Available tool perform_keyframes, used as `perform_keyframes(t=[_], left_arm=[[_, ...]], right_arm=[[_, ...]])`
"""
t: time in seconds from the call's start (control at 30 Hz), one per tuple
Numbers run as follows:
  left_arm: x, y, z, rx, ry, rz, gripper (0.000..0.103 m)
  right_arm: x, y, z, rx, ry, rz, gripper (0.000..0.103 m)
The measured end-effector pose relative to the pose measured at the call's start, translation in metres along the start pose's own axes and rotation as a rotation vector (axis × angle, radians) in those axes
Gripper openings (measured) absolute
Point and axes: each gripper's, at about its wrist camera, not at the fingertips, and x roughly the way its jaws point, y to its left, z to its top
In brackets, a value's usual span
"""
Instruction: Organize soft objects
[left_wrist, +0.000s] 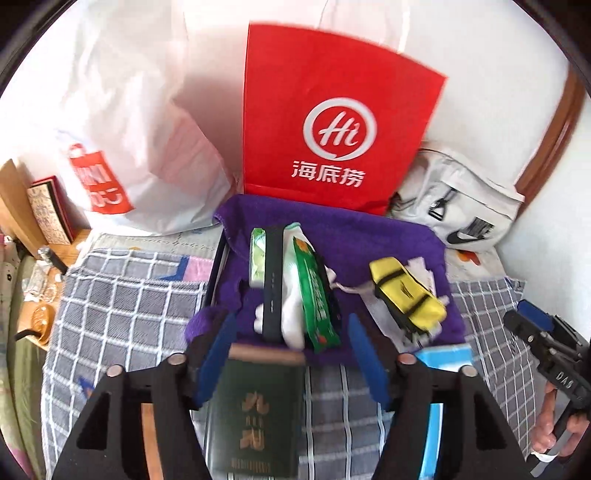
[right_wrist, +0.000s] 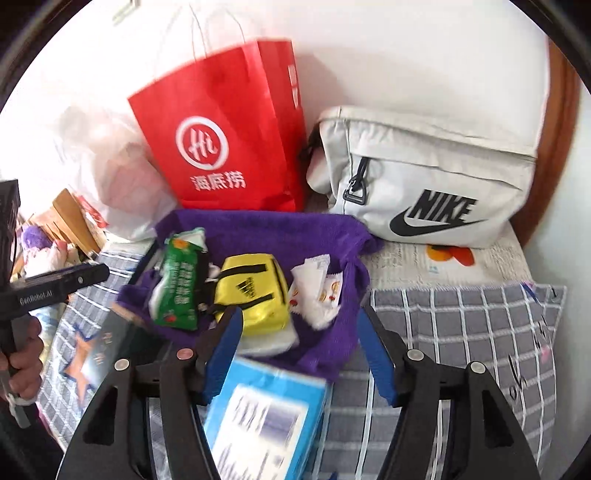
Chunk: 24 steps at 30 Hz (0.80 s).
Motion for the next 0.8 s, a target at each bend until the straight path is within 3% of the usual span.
perform_keyframes(t=[0.13, 0.2, 0.27, 0.37, 0.43, 0.57, 0.8], left_arm=[[-0.041, -0.008, -0.03, 0.027, -0.039, 0.021, 0.071], [-0.059, -0.012, -0.044, 0.025, -0.058, 0.033, 0.081], [-0.076, -0.017, -0.06, 0.03, -0.066, 0.036, 0.081], [-0.099, -0.026, -0.082, 0.045, -0.068, 0.023, 0.082], [-0.115, -0.03, -0.098, 0.056, -0.077, 0.018, 0.083], [-0.147, -0.036, -0.132, 0.063, -0.122, 0.046, 0.087], [-0.191, -0.038, -0.181, 0.064, -0.153, 0.017, 0.09]], right_arm=[[-0.045, 0.005, -0.021, 0.018, -0.045, 0.0, 0.064], [-0.065, 0.009, -0.03, 0.023, -0.059, -0.009, 0.064], [-0.087, 0.012, -0.042, 0.033, -0.083, -0.008, 0.065], [-0.115, 0.022, -0.063, 0.031, -0.102, -0.041, 0.081], [-0.133, 0.03, -0.078, 0.017, -0.124, -0.055, 0.083], [-0.159, 0.043, -0.107, -0.001, -0.152, -0.061, 0.097], [-0.199, 0.056, -0.163, 0.033, -0.154, -0.088, 0.099]])
